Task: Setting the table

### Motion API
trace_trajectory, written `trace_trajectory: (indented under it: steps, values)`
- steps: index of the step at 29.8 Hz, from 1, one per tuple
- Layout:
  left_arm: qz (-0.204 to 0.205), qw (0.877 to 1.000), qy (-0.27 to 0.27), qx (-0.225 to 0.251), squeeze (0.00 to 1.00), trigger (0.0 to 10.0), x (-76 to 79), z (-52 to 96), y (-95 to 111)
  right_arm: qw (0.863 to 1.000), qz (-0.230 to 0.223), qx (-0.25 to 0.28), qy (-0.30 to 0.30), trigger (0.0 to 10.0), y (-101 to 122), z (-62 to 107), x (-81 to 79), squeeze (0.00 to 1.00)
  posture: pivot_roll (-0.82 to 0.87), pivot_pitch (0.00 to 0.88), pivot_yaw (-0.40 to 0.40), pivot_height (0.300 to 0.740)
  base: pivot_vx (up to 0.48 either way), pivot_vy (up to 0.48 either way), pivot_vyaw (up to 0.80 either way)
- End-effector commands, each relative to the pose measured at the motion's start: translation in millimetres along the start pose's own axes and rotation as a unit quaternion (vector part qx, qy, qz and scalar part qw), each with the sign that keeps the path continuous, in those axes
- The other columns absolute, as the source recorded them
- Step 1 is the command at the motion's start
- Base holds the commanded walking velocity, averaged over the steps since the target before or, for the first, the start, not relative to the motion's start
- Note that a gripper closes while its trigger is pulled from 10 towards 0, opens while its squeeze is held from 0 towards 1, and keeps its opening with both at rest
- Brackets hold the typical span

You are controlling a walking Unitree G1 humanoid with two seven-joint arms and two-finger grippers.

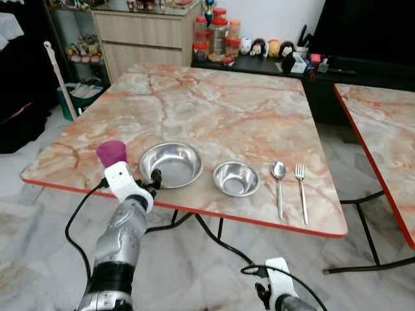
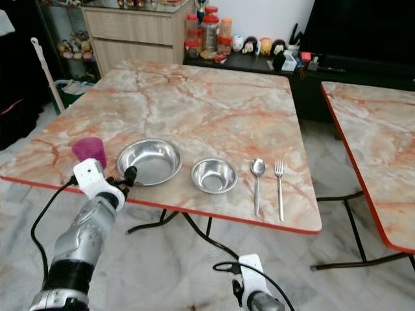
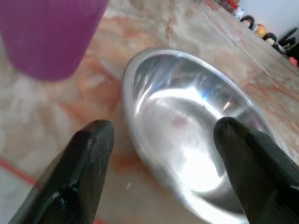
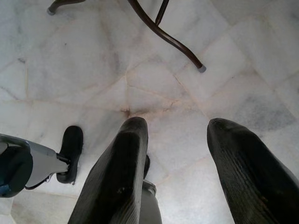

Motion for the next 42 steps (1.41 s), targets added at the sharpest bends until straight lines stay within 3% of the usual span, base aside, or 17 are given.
trace_trajectory:
  steps: [1,7,12,22,29,42]
  values:
    - [0.0,1.0,0.002,0.001,0.0,10.0,8.1,-5.0,0,1.0,-0.006,0.001,-0.007,10.0,1,0.3,4.5,0.0,0.11,0.0,-0.058,0.74,0.0,0.0,0.0]
    - [0.001,1.0,0.002,0.0,0.0,10.0,17.0,-10.5,0,1.0,-0.006,0.002,-0.008,10.0,2,0.3,5.9,0.0,0.1,0.0,-0.061,0.74,0.0,0.0,0.0]
    - [-0.004,1.0,0.022,0.007,0.0,10.0,13.8,-13.1,2,1.0,-0.006,0.003,-0.008,10.0,3,0.3,6.2,0.0,0.1,0.0,-0.061,0.74,0.0,0.0,0.0]
    - [-0.028,0.997,0.037,0.062,0.0,10.0,10.1,-9.6,32,1.0,-0.006,0.001,-0.009,10.0,1,0.6,7.6,0.0,0.11,0.0,-0.064,0.74,0.0,0.0,0.0]
    - [-0.038,0.997,0.069,0.025,0.0,10.0,-8.6,-11.9,11,1.0,-0.007,0.006,-0.005,10.0,5,-0.2,4.0,0.0,0.1,0.0,-0.06,0.74,0.0,0.0,0.0]
    - [-0.036,0.995,0.088,-0.005,0.0,10.0,-10.7,-17.0,-3,1.0,-0.006,0.004,-0.009,10.0,4,0.4,8.3,0.0,0.09,0.0,-0.062,0.74,0.0,0.0,0.0]
Point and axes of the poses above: a point about 5 cm out from each wrist's last joint towards the gripper, its own z axis pointing back from the gripper into the wrist, its own y axis along the axis of the wrist's last joint, x = y × z, the point moved 5 cm from there along -z, pointing out of the wrist towards the gripper, and after that the axes turned 2 degrees about z, right-handed, at the moved point
